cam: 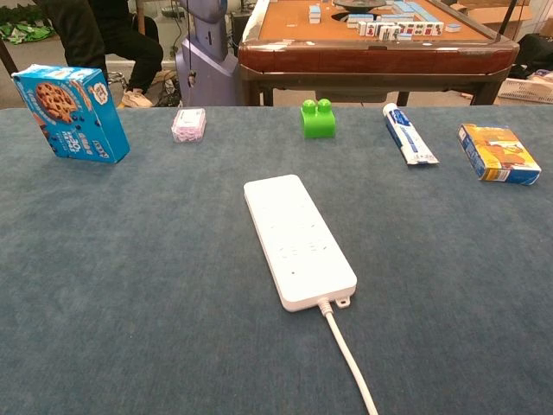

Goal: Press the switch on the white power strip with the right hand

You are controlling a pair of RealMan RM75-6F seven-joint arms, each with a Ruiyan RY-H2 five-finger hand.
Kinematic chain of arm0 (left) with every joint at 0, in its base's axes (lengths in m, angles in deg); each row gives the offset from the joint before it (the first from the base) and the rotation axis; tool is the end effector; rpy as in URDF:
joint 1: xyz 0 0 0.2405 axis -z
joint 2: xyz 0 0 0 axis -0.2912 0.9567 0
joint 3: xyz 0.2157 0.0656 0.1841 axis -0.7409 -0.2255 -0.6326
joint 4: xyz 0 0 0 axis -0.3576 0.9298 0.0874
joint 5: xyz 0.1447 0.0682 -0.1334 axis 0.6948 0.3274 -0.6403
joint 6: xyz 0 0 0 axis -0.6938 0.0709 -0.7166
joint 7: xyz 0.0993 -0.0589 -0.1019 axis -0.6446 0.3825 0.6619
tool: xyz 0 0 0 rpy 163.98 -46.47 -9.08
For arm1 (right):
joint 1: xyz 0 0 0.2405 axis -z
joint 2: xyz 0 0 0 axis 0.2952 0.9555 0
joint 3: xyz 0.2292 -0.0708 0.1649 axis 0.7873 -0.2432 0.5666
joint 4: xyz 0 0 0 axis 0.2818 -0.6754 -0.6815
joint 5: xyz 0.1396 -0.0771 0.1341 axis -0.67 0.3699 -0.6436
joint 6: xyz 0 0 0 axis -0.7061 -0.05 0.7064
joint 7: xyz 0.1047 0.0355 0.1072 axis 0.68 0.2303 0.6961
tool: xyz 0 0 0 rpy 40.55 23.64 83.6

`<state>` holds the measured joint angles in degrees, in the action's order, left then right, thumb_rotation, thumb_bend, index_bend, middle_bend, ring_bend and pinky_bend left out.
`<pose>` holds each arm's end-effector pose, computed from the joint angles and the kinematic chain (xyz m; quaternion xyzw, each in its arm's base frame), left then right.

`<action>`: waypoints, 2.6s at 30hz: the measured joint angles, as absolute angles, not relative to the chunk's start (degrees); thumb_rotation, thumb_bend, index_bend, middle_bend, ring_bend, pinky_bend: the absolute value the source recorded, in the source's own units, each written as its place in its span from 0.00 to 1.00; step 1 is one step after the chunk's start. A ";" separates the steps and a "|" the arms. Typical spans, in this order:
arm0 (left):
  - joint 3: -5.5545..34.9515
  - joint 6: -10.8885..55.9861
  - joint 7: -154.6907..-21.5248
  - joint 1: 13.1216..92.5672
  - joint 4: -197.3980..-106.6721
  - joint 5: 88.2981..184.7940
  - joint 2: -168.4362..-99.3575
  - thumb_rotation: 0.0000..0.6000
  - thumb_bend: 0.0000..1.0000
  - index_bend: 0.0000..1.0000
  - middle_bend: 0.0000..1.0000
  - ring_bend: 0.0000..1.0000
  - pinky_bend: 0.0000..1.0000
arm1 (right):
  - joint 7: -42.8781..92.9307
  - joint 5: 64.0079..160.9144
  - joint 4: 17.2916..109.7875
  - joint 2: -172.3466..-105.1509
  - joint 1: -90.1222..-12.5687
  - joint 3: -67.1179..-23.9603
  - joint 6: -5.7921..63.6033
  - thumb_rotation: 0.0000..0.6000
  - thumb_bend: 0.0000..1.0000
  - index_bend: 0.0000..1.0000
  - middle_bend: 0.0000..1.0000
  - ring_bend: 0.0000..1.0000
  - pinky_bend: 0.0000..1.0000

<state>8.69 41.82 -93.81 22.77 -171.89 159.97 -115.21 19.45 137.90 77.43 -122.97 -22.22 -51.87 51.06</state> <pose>-0.3437 0.1969 0.1697 -0.6163 -0.3690 -0.3494 0.6016 -0.3427 -0.1991 0.1648 0.6127 -0.3425 0.3829 0.6006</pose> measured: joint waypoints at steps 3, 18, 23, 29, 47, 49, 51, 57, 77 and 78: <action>8.61 41.75 -93.82 22.78 -172.14 160.00 -115.09 1.00 0.24 0.48 0.54 0.45 0.63 | 19.08 138.17 77.99 -122.40 -22.54 -52.34 50.32 1.00 0.06 0.37 0.25 0.32 0.45; 8.42 42.06 -93.05 22.28 -172.25 159.71 -114.49 1.00 0.24 0.48 0.54 0.45 0.63 | 20.15 147.61 75.38 -124.88 -25.39 -53.64 51.57 1.00 0.33 0.37 0.42 0.44 0.69; 8.45 42.12 -92.56 22.19 -172.13 159.66 -114.39 1.00 0.24 0.48 0.54 0.45 0.63 | 14.84 151.28 77.50 -124.98 -27.76 -54.21 49.89 1.00 0.52 0.37 0.63 0.68 0.86; 8.75 41.82 -91.84 22.17 -171.74 158.81 -114.27 1.00 0.24 0.48 0.54 0.45 0.63 | 5.58 153.94 85.00 -124.28 -32.30 -54.64 41.63 1.00 0.65 0.37 0.87 0.95 1.00; 9.24 41.51 -91.25 21.81 -171.94 157.08 -113.44 1.00 0.24 0.48 0.54 0.45 0.63 | -16.10 143.98 94.65 -130.98 -43.25 -52.55 19.59 1.00 0.98 0.37 1.00 1.00 1.00; 9.30 41.32 -91.22 21.80 -172.07 156.74 -113.27 1.00 0.24 0.48 0.54 0.45 0.63 | -18.16 142.18 94.47 -132.18 -44.05 -52.18 18.37 1.00 0.98 0.37 1.00 1.00 1.00; 9.39 41.16 -91.20 21.79 -172.17 156.42 -113.09 1.00 0.24 0.48 0.54 0.45 0.63 | -20.12 140.15 94.24 -133.40 -44.88 -51.79 17.30 1.00 0.98 0.37 1.00 1.00 1.00; 9.57 40.75 -90.93 21.78 -172.16 155.74 -112.88 1.00 0.24 0.48 0.54 0.45 0.63 | -23.91 134.84 93.66 -136.17 -47.05 -50.93 15.32 1.00 0.98 0.37 1.00 1.00 1.00; 10.43 38.42 -89.03 22.23 -170.28 152.85 -113.01 1.00 0.24 0.49 0.54 0.45 0.63 | -28.63 124.06 89.15 -142.49 -53.81 -51.07 13.63 1.00 0.99 0.37 1.00 1.00 1.00; 10.47 38.36 -88.95 22.24 -170.17 152.73 -113.01 1.00 0.24 0.49 0.54 0.45 0.63 | -28.76 123.68 88.92 -142.78 -54.15 -51.22 13.61 1.00 0.99 0.37 1.00 1.00 1.00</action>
<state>10.47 38.36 -88.95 22.24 -170.17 152.73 -113.01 -28.76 123.68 88.92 -142.78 -54.15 -51.22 13.61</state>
